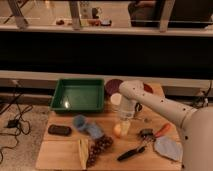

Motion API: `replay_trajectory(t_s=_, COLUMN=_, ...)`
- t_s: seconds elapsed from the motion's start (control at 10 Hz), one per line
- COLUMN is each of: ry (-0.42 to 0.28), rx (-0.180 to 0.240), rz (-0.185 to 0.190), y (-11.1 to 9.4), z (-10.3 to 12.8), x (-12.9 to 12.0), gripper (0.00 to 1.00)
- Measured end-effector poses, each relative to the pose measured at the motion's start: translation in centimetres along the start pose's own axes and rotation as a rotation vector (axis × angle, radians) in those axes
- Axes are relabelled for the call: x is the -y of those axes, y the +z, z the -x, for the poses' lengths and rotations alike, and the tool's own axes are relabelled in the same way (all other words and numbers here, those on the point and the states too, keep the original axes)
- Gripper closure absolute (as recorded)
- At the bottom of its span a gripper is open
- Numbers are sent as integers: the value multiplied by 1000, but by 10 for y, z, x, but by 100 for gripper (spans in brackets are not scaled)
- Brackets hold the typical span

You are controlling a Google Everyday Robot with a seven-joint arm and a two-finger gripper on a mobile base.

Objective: Place apple in table surface

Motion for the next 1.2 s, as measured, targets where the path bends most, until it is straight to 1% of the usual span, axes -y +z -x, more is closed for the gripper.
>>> replay_trajectory(t_s=0.4, ry=-3, rx=-2, rz=0, y=0, z=0, x=-1, gripper=100)
replay_trajectory(t_s=0.7, ry=-22, rx=-8, rz=-15, y=-3, z=7, x=-3, gripper=100)
replay_trajectory(t_s=1.2, ry=-112, rx=-33, rz=-51, y=-14, z=39, x=-15, gripper=100)
